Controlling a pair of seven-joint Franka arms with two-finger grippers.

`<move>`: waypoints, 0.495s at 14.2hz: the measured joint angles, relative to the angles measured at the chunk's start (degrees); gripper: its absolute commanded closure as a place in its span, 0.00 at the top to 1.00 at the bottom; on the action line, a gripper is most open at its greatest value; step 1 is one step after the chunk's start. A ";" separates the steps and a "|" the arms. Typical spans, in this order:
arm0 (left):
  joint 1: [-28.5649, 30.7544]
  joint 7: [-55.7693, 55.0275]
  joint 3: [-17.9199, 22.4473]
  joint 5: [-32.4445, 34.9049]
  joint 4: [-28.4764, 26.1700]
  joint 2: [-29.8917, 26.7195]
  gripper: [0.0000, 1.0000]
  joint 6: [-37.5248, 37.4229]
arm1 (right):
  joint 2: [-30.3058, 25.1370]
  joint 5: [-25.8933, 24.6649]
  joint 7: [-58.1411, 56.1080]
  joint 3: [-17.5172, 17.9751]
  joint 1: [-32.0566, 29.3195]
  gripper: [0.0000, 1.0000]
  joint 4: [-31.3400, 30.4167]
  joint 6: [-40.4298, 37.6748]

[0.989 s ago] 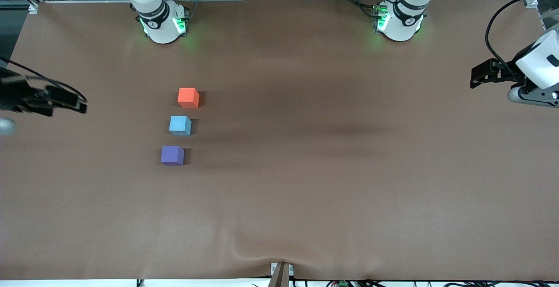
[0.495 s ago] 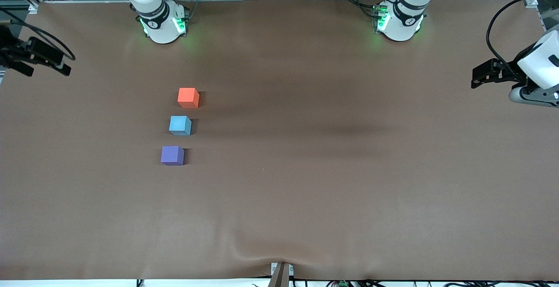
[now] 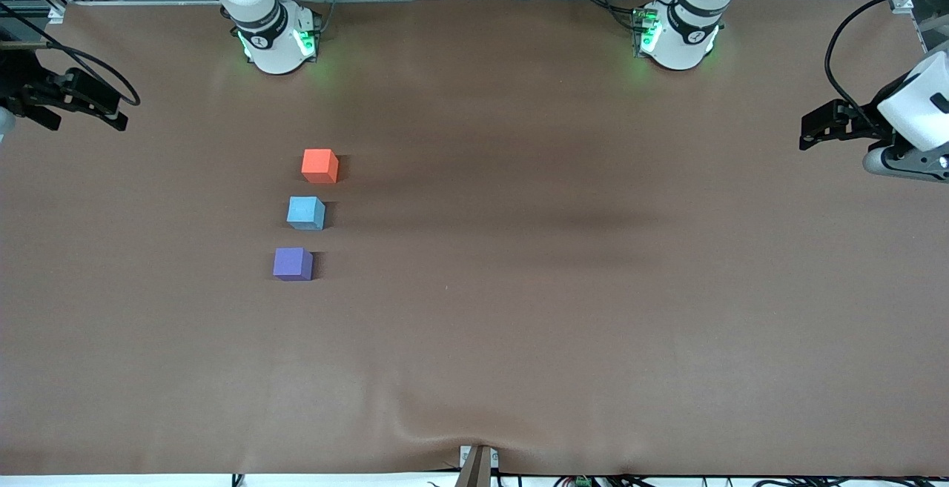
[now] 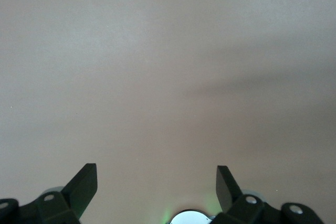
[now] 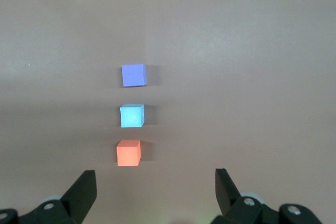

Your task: Place blue block between orange and purple blocks

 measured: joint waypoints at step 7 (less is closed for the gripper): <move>0.06 0.00 0.02 0.00 0.00 0.00 1.00 0.00 | 0.08 1.24 -0.01 -1.88 0.03 1.00 0.18 -0.21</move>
